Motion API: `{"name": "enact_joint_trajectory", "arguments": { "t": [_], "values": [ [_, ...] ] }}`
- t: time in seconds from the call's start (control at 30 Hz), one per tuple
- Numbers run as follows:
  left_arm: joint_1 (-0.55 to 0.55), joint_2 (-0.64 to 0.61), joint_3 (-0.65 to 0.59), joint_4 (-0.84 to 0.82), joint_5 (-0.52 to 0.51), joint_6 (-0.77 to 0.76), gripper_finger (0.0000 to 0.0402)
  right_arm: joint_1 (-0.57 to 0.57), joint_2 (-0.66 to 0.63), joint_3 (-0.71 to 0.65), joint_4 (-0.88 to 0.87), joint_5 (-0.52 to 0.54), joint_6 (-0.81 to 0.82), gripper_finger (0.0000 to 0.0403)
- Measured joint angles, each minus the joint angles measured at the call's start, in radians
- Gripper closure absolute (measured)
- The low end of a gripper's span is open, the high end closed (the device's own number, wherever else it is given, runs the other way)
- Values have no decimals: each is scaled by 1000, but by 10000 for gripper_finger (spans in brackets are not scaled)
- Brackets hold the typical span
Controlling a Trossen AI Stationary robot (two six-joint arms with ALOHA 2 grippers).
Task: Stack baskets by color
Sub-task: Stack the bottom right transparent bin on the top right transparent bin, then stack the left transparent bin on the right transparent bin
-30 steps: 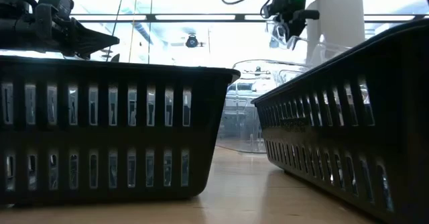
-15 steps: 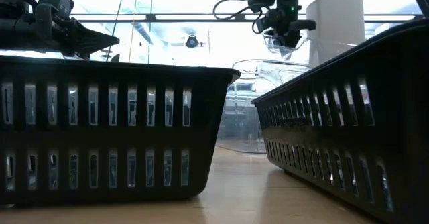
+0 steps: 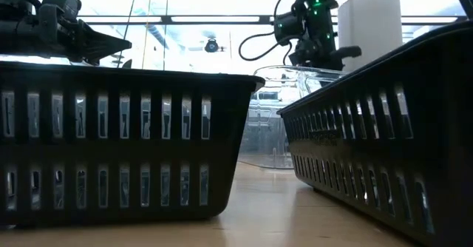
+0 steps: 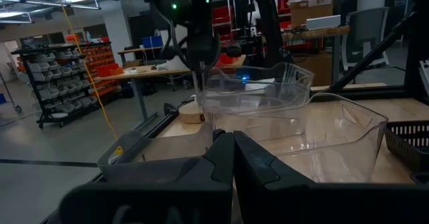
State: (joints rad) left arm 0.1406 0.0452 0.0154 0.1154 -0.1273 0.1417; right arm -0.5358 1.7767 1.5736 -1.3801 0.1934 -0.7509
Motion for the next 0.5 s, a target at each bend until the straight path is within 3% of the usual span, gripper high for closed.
{"name": "enact_joint_trajectory", "arguments": {
  "t": [0.3, 0.5],
  "values": [
    [0, 0, 0, 0, 0, 0, 395, 11, 0, -63, 29, -11, 154, 276],
    [0, 0, 0, 0, 0, 0, 395, 49, -6, -13, -35, 86, 234, 213]
  ]
}}
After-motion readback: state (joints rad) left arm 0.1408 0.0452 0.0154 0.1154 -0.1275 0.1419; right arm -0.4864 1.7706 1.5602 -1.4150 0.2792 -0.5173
